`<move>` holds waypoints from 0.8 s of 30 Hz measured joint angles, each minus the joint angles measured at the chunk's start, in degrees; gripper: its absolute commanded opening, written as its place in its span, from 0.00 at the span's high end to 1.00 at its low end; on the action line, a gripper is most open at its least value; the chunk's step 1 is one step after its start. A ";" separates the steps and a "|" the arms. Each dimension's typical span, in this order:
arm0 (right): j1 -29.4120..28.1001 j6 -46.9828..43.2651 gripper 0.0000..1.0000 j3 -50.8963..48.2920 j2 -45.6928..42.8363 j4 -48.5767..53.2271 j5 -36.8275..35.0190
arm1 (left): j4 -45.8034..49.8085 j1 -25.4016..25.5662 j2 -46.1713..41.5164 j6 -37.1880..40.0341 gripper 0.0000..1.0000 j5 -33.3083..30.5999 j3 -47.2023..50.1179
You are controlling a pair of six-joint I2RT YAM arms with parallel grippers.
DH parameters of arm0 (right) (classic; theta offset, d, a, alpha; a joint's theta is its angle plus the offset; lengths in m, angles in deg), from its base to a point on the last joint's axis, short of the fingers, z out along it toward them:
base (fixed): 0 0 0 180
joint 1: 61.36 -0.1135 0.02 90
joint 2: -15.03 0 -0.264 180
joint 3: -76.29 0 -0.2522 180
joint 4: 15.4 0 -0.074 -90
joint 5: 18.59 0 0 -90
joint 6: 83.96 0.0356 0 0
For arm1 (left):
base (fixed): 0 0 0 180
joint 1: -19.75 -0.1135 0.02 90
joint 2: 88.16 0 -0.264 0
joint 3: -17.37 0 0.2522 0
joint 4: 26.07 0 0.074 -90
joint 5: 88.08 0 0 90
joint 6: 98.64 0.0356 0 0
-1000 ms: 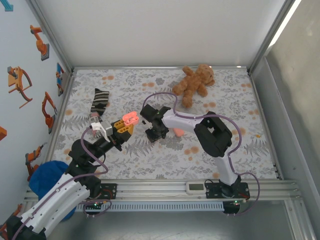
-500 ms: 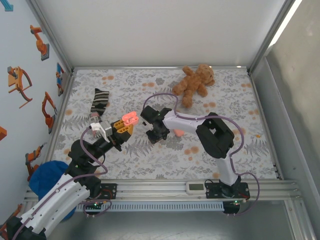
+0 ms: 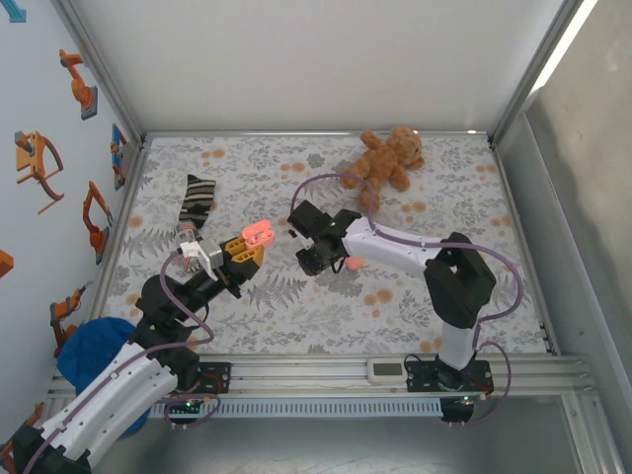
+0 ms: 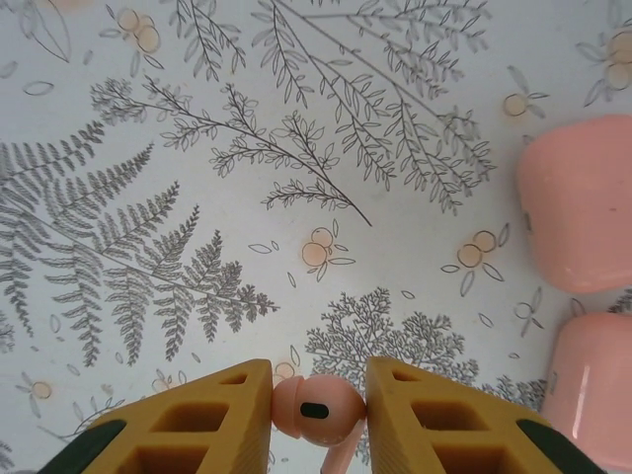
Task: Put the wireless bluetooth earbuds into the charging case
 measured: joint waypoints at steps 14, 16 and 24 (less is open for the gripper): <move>0.37 -0.31 0.71 -0.28 -13.49 -0.46 -3.50 | -2.29 0.02 2.75 -0.24 1.00 0.02 0.02; 0.37 -0.81 0.71 -0.28 -15.32 -1.01 -4.44 | -3.02 0.02 3.58 -0.39 1.00 0.07 0.04; 0.37 -3.02 0.71 0.02 -18.64 -1.97 -6.38 | -5.88 0.02 6.43 -1.09 1.00 0.31 0.04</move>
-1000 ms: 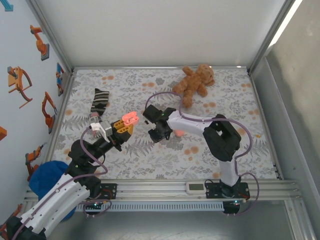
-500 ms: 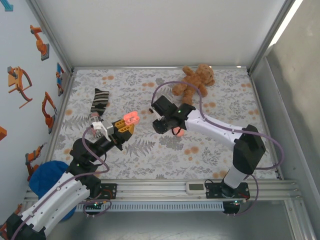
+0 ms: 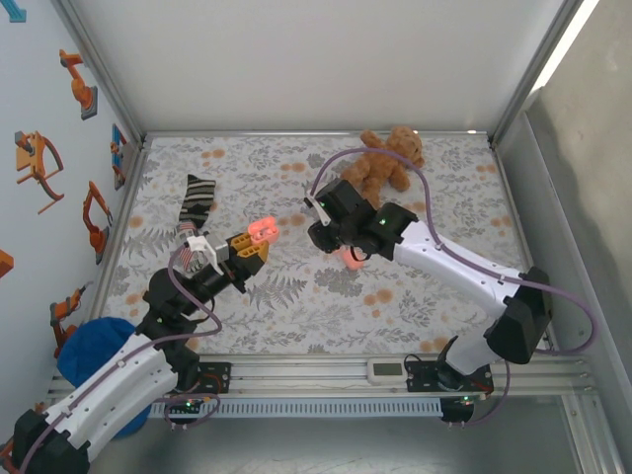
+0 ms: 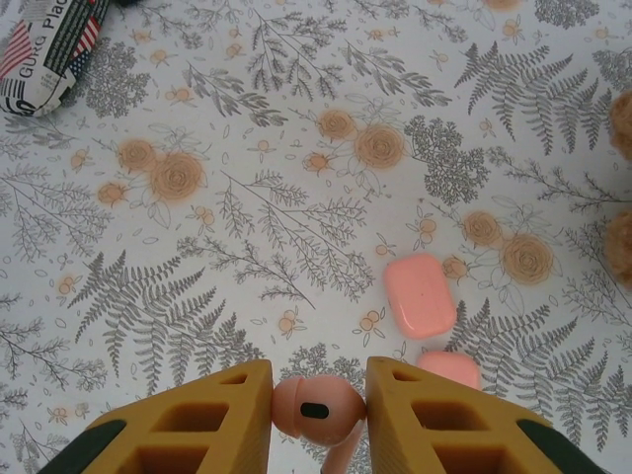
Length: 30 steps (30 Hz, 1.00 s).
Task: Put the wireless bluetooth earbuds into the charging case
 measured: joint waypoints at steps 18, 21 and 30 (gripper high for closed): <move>0.00 -1.07 0.72 -1.40 -10.08 -12.70 6.16 | -6.88 0.04 6.16 -1.81 1.00 1.46 0.00; 0.00 -1.03 0.72 -3.02 -11.82 -15.37 7.23 | -7.69 0.02 6.71 -1.90 1.00 1.46 0.00; -0.02 0.92 0.72 -8.24 -14.62 -24.74 10.91 | -10.49 0.04 9.33 -2.12 1.00 2.51 -0.22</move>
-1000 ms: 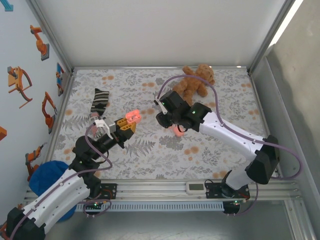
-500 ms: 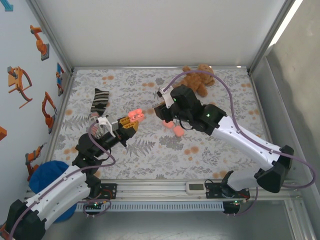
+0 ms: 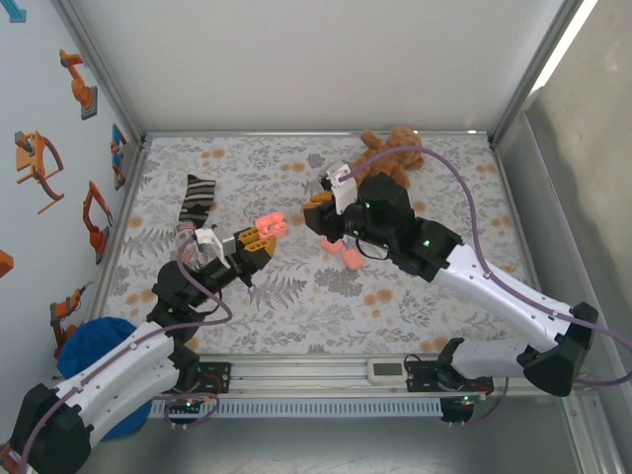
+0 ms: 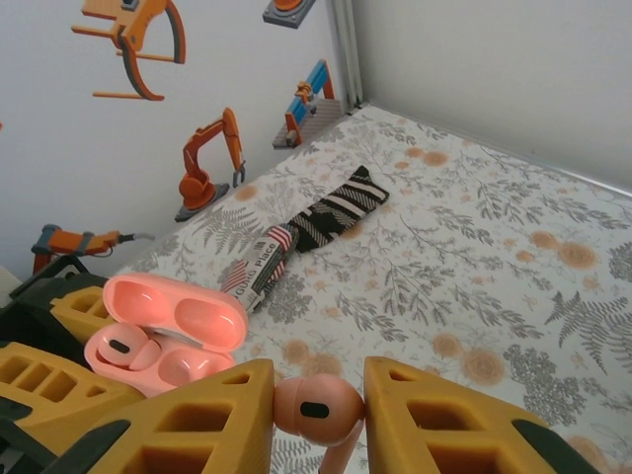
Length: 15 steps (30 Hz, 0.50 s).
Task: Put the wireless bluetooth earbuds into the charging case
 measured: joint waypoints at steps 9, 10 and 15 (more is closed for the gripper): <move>-1.03 1.53 0.72 -1.70 -0.07 -5.79 3.37 | -2.21 0.09 1.77 -0.48 1.00 0.81 -0.50; -1.25 1.57 0.72 -1.70 -0.07 -6.29 3.56 | -2.54 0.11 1.95 -0.66 1.00 0.94 -0.55; -1.90 2.19 0.73 -2.25 -0.07 -8.17 4.17 | -3.39 0.35 2.36 -0.92 1.00 1.25 -0.74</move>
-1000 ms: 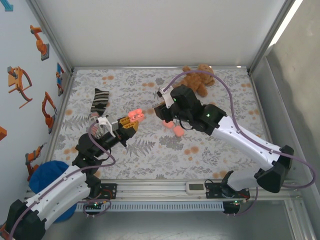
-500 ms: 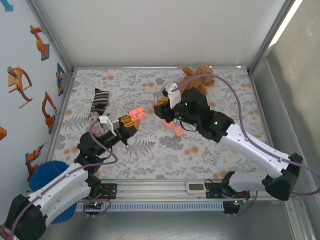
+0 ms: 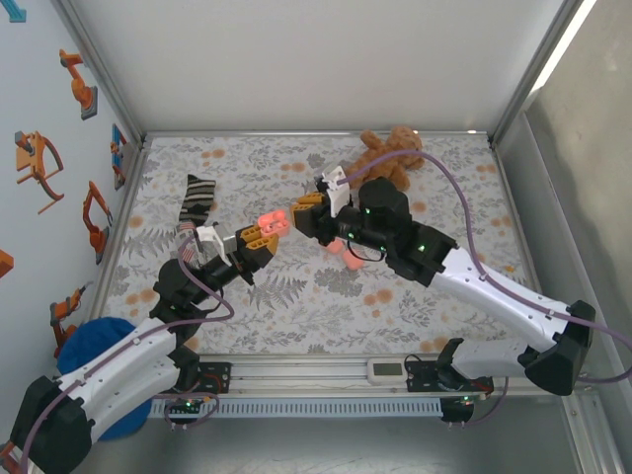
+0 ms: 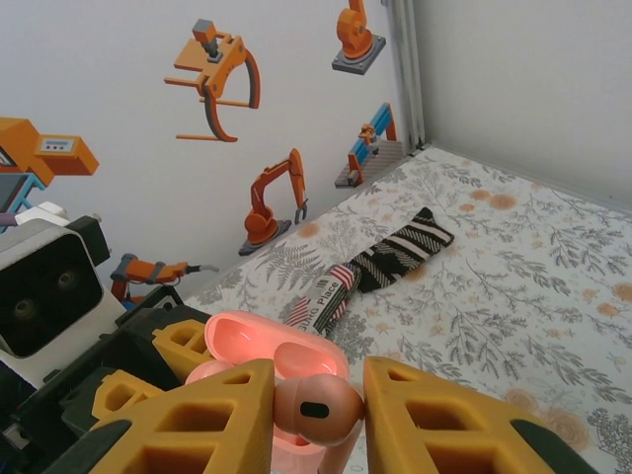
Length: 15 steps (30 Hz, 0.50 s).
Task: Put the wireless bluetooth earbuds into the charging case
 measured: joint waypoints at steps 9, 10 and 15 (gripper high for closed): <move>-1.53 0.20 0.73 -0.48 0.28 -1.75 0.48 | -0.42 0.07 0.00 -0.13 1.00 0.13 -0.20; -1.64 0.20 0.73 -0.50 0.48 -2.14 0.46 | -0.44 0.07 0.00 -0.17 1.00 0.17 -0.20; -2.23 0.17 0.73 -0.50 1.62 -2.67 0.46 | -0.44 0.13 0.00 -0.20 1.00 0.26 -0.20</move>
